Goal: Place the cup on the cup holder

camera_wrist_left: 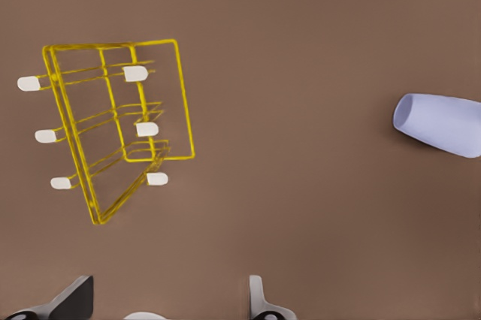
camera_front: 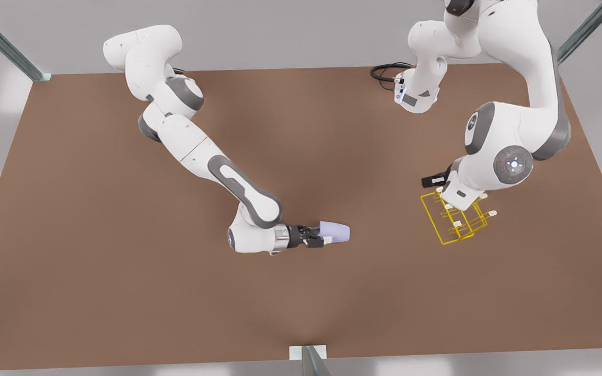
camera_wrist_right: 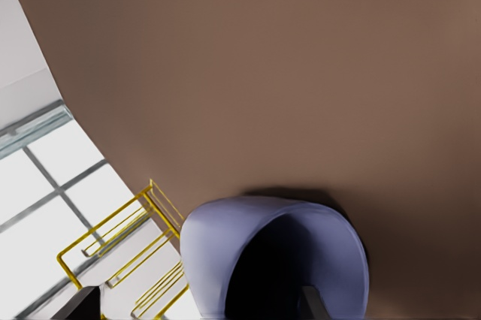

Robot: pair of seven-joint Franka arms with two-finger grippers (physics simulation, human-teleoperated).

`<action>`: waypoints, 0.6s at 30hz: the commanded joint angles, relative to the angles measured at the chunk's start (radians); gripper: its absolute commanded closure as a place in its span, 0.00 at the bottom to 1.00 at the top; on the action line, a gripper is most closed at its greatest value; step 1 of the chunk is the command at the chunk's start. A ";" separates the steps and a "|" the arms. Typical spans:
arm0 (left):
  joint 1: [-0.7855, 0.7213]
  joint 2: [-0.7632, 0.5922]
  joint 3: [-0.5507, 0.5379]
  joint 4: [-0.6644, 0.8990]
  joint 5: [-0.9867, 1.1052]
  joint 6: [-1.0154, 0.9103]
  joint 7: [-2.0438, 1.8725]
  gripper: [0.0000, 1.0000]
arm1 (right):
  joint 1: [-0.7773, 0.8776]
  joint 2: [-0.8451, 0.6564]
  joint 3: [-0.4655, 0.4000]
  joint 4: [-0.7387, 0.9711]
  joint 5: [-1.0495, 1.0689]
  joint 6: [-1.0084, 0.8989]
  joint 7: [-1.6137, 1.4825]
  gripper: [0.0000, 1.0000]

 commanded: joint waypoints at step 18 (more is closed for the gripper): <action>-0.202 0.332 -0.028 0.143 -0.064 0.505 -1.636 0.00 | -0.447 -1.043 -0.351 -0.274 -0.982 -1.038 -0.351 0.00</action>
